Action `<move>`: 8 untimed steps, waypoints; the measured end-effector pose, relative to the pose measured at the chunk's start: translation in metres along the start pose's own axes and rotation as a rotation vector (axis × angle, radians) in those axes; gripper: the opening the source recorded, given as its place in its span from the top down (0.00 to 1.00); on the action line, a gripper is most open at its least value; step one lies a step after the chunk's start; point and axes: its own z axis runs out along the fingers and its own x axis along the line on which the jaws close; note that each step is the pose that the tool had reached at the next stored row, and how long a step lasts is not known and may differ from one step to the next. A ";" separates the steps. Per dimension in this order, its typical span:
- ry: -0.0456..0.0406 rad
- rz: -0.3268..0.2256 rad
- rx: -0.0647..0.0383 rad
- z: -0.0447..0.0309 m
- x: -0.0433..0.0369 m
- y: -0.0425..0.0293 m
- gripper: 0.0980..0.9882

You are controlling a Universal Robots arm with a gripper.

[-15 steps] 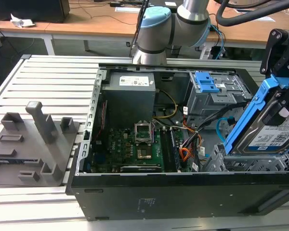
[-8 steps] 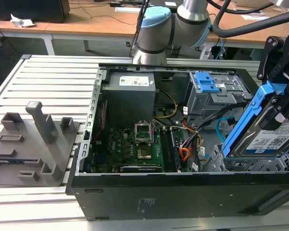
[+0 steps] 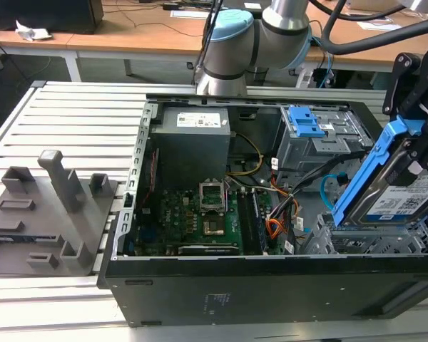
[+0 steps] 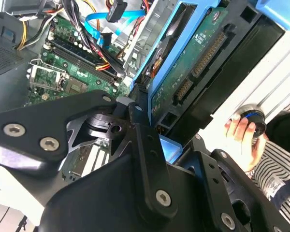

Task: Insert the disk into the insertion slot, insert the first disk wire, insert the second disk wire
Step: 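Insert the disk into the insertion slot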

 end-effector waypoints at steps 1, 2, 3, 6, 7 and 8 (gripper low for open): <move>-0.0001 0.000 0.000 0.0010 -0.0007 -0.0003 0.70; -0.0002 0.000 0.000 0.0021 -0.0015 -0.0007 0.70; -0.0001 0.000 0.000 0.0034 -0.0027 -0.0012 0.70; 0.0000 0.000 0.000 0.0065 -0.0059 -0.0019 0.70; -0.0002 0.000 0.000 0.0088 -0.0074 -0.0023 0.70; -0.0001 0.000 0.000 0.0116 -0.0090 -0.0024 0.70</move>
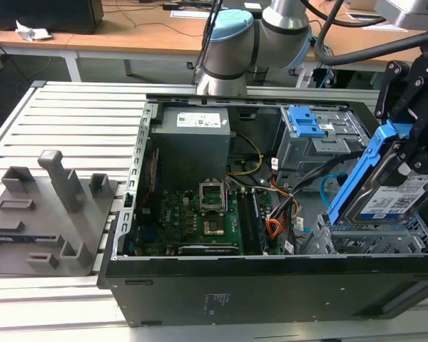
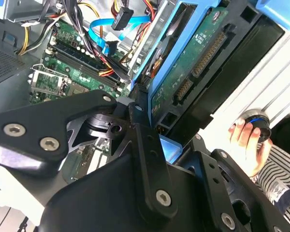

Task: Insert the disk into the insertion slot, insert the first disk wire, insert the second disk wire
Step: 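Insert the disk into the insertion slot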

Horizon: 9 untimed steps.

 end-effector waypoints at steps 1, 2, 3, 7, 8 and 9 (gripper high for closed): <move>0.0000 0.000 0.000 0.0016 -0.0002 -0.0001 0.70; 0.0001 0.000 0.000 0.0033 -0.0003 -0.0001 0.70; 0.0005 0.000 0.000 0.0045 -0.0003 -0.0002 0.70; 0.0000 0.000 0.000 0.0104 -0.0003 0.0006 0.70; -0.0001 0.000 0.000 0.0105 -0.0002 0.0012 0.70; -0.0004 0.000 0.001 0.0108 -0.0003 0.0023 0.70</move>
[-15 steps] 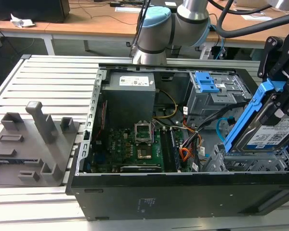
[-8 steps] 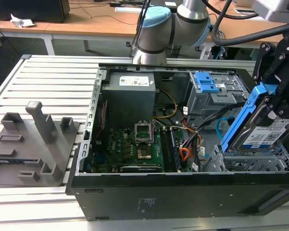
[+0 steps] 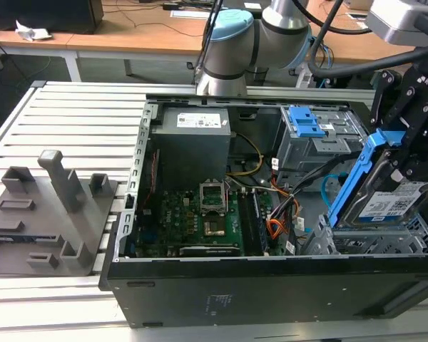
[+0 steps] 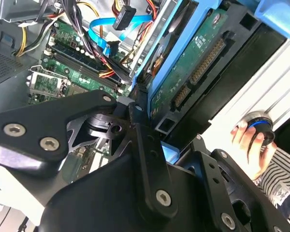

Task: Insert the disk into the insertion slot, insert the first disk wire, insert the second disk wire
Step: 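Insert the disk into the insertion slot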

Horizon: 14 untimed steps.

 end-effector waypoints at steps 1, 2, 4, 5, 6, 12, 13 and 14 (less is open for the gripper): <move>0.0001 0.000 0.002 0.0000 0.0001 0.0031 0.70; 0.0002 0.000 0.004 0.0000 0.0001 0.0063 0.70; 0.0004 0.000 0.005 0.0012 0.0001 0.0074 0.70; 0.0005 0.000 0.005 0.0041 0.0001 0.0073 0.70; 0.0021 0.000 0.004 0.0078 0.0001 0.0072 0.70; 0.0003 0.000 0.004 0.0194 0.0001 0.0068 0.70; 0.0004 0.000 0.004 0.0212 0.0001 0.0067 0.70; 0.0005 0.000 0.004 0.0242 0.0001 0.0066 0.70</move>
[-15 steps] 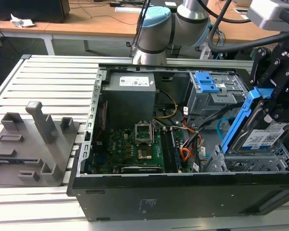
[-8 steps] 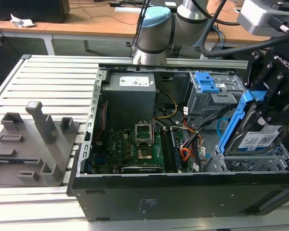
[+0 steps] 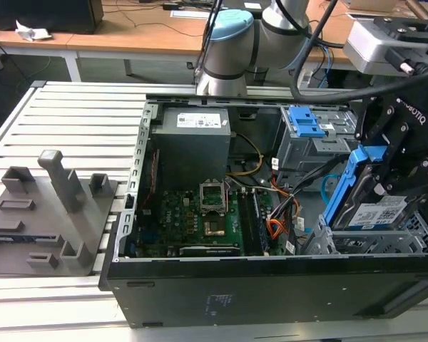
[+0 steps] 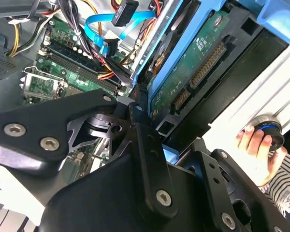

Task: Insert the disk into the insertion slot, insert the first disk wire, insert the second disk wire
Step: 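Insert the disk into the insertion slot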

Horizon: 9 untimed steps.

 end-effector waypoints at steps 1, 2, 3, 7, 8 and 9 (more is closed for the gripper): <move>-0.0001 0.000 0.000 0.0053 -0.0001 -0.0002 0.70; 0.0001 0.000 0.000 0.0061 0.0000 -0.0003 0.70; 0.0001 0.000 0.000 0.0061 0.0000 -0.0003 0.70; -0.0001 0.000 0.000 0.0063 0.0000 -0.0003 0.70; 0.0000 0.000 0.000 0.0063 0.0000 -0.0003 0.70; 0.0000 0.000 0.000 0.0063 0.0000 -0.0003 0.70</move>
